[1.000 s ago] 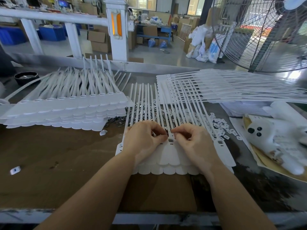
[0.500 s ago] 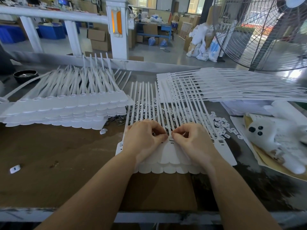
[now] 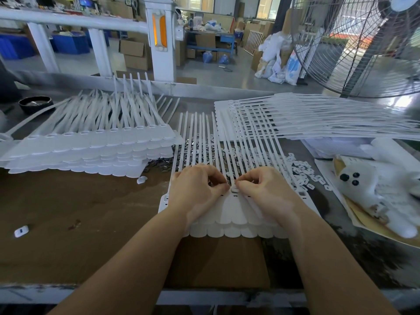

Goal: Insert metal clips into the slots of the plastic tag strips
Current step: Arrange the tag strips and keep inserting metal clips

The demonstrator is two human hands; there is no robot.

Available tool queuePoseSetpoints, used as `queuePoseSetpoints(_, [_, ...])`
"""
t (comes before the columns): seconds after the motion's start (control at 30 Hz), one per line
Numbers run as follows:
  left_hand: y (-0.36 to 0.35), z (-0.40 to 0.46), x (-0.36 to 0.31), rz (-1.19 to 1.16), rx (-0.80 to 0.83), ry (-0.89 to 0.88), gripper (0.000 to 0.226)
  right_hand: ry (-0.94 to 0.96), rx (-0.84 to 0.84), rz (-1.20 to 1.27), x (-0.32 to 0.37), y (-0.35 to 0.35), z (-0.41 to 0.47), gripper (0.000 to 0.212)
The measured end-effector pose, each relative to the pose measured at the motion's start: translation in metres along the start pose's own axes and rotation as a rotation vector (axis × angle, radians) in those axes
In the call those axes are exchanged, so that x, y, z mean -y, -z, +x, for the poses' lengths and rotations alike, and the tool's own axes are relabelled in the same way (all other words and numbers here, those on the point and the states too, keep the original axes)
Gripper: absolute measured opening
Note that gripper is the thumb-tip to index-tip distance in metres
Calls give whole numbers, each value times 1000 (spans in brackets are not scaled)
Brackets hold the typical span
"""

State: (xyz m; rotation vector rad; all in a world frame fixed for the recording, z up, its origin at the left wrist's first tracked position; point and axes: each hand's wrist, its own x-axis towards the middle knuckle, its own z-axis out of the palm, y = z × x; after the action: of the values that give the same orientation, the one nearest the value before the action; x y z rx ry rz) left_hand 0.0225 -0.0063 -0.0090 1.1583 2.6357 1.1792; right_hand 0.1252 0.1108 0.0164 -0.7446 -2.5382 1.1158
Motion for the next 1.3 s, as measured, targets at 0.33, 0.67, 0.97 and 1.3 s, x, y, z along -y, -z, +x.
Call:
queuePoseSetpoints(0.33, [1,-1,0,11,-10,-9,15,14,33,-22,2,2,1,9])
queuePoseSetpoints(0.67, [0,0,-1,32,-15,-15,16,-69,-75,34,5,-2,0,11])
queuePoseSetpoints(0.97, [-1,0,-1,45,-22,-21,15,-8,-166,38,-2,-7,-1,5])
queuePoseSetpoints(1.3, [-2,1,2,41,-8,-20,18,-90,-530,-453,-22,21,12,27])
